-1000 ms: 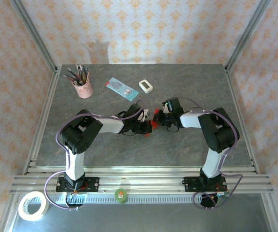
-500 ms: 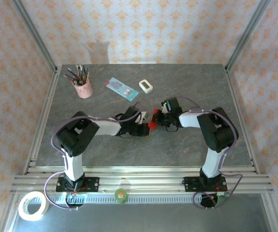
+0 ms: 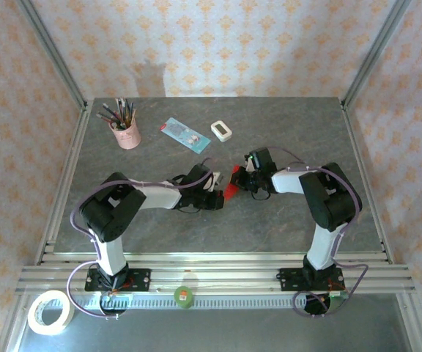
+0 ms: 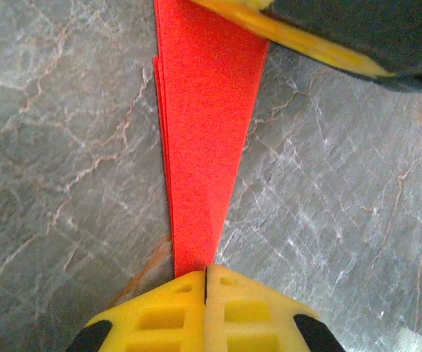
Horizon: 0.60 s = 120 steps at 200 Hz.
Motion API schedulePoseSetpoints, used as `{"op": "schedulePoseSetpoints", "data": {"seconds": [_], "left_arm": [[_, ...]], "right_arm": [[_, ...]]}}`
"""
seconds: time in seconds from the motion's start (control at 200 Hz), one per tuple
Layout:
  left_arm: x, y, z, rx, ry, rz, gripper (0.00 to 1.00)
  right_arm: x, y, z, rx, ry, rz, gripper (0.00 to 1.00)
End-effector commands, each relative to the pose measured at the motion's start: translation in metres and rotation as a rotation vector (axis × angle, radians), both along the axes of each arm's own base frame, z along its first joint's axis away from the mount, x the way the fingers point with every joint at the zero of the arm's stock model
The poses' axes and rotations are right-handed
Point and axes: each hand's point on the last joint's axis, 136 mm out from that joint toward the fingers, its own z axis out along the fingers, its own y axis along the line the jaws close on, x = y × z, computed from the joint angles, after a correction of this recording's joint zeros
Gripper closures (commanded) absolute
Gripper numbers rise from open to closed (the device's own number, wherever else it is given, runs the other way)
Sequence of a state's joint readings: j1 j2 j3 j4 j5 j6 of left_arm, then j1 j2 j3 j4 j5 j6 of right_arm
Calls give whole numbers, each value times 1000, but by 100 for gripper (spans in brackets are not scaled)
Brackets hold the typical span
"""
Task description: Fold a paper plane with a square sheet of paper (pick it up from the middle)
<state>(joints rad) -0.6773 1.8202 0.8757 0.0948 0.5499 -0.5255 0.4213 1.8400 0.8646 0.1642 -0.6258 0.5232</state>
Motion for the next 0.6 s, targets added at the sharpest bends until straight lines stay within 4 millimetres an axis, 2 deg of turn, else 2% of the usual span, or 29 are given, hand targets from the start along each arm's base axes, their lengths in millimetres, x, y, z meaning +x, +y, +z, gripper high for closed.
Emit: {"op": "schedulePoseSetpoints", "data": {"seconds": [0.0, 0.185, 0.335, 0.405, 0.521, 0.596], "left_arm": [[-52, 38, -41, 187, 176, -15, 100], [-60, 49, -46, 222, 184, 4, 100], [-61, 49, -42, 213, 183, 8, 100], [-52, 41, -24, 150, 169, 12, 100], [-16, 29, 31, 6, 53, 62, 100], [2, 27, 59, -44, -17, 85, 100]], "right_arm": [[-22, -32, -53, -171, 142, -66, 94], [-22, -32, -55, -173, 144, -65, 94], [-23, -31, -54, -168, 145, -62, 94], [-24, -30, -53, -163, 143, -59, 94], [-27, -27, -49, -147, 141, -48, 94], [-30, -22, -45, -126, 135, -39, 94]]}}
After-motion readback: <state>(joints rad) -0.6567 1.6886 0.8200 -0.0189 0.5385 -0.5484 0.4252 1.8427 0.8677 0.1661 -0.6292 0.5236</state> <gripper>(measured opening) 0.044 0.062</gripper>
